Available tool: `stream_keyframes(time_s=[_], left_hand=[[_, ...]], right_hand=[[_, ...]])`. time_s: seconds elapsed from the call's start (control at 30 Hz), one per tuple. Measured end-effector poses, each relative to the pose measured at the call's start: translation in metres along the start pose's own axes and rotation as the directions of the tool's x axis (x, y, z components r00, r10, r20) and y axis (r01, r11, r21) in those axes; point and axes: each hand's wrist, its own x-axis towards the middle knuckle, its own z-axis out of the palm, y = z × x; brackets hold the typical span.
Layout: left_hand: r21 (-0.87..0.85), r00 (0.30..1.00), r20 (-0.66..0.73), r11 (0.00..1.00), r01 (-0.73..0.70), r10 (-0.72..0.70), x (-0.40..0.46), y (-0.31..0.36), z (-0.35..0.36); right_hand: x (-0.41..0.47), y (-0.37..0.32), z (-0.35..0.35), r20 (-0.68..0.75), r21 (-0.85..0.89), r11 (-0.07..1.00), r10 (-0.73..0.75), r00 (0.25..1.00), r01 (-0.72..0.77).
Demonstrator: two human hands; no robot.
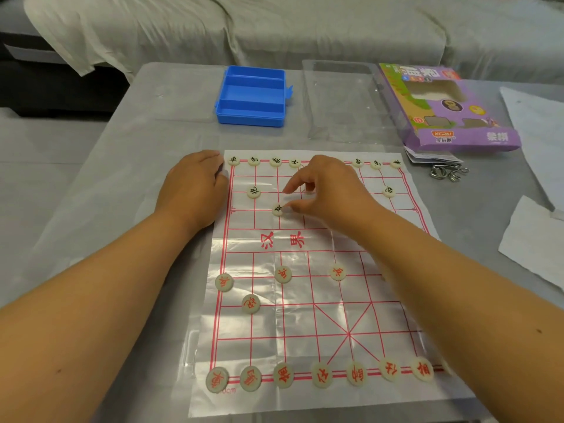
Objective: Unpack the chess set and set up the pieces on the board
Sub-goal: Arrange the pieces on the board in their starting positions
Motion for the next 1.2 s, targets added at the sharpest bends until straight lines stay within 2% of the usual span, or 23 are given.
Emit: stream_keyframes(time_s=[0.3,0.4,0.47,0.77,0.83,0.93,1.03,1.2], left_hand=[[0.006,1.000,0.007,1.000,0.002,-0.002,0.000,0.001,-0.001],[0.005,1.000,0.009,1.000,0.014,-0.014,-0.001,0.002,0.000],[0.005,1.000,0.003,1.000,0.010,-0.010,-0.001,0.003,0.000],[-0.017,1.000,-0.010,1.000,0.000,0.000,0.001,-0.001,0.001],[-0.026,1.000,-0.015,1.000,-0.007,0.007,0.001,-0.002,0.001],[-0.036,1.000,-0.018,0.999,-0.007,0.006,0.000,-0.002,0.000],[-0.029,1.000,-0.023,1.000,0.002,-0.003,-0.001,0.000,0.000],[-0.016,1.000,-0.018,1.000,-0.006,0.006,0.000,-0.001,0.001]], right_hand=[[0.001,-0.004,0.010,0.021,-0.064,0.997,-0.030,0.999,0.031],[0.005,0.012,-0.006,-0.046,-0.018,0.999,0.028,0.999,-0.028],[0.007,0.025,-0.013,-0.071,-0.048,0.995,0.085,0.994,-0.089],[0.014,0.028,-0.002,-0.056,-0.100,0.982,0.158,0.986,-0.163],[0.014,0.018,-0.002,-0.051,-0.031,0.989,0.141,0.989,-0.142],[0.010,-0.015,0.007,-0.034,0.054,0.998,0.017,0.999,-0.015],[0.010,-0.044,0.023,-0.016,0.004,0.996,-0.091,0.996,0.092],[0.018,-0.053,0.039,-0.025,-0.029,0.994,-0.110,0.994,0.109]])
